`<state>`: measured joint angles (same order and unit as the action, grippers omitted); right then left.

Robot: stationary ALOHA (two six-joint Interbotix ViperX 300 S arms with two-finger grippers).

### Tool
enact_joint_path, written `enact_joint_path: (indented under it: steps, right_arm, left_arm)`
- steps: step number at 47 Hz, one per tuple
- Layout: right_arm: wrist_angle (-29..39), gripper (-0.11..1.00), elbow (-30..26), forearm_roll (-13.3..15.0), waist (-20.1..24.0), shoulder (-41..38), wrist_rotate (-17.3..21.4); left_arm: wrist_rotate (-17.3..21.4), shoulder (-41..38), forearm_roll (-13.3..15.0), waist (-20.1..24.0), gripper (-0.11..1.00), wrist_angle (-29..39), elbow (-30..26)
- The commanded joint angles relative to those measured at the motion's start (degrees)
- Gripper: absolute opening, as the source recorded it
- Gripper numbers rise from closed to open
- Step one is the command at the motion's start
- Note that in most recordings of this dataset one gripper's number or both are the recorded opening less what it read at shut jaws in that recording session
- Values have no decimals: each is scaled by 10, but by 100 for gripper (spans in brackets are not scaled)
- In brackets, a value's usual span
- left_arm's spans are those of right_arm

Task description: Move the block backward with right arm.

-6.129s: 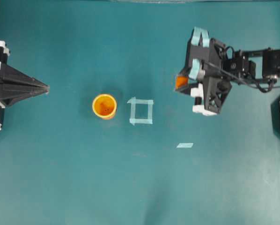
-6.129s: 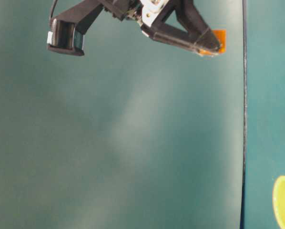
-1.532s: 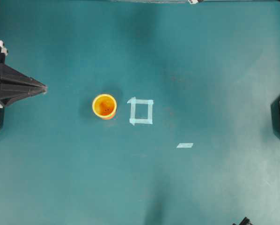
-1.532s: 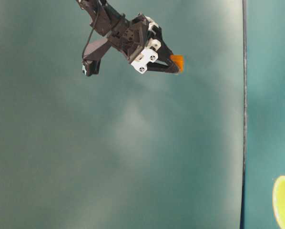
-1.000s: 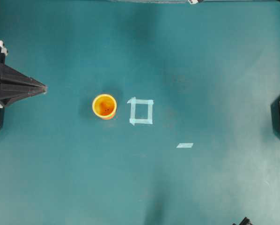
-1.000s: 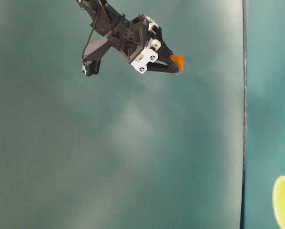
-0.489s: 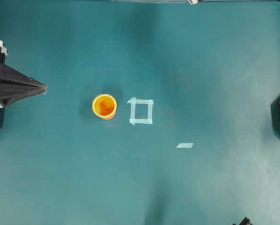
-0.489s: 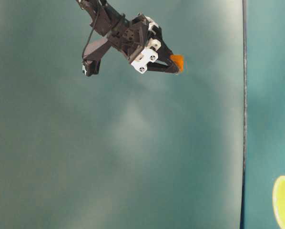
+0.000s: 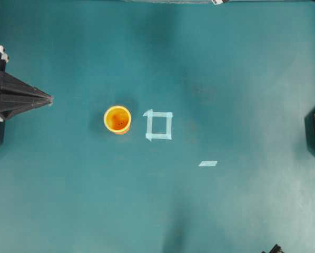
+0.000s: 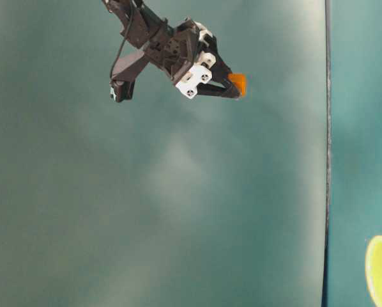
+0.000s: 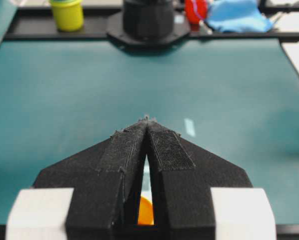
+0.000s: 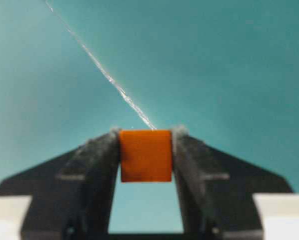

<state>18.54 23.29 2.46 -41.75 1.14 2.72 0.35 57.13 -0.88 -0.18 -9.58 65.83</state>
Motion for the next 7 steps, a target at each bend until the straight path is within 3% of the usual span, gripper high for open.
enact_joint_path:
  steps: [1,7]
  right_arm:
    - [-3,41,-11,1,-2,8,0]
    - [-3,41,-11,1,-2,8,0]
  left_arm:
    - [-1,-3,-1,0,0,-2,-18]
    - [-1,-3,-1,0,0,-3,-18]
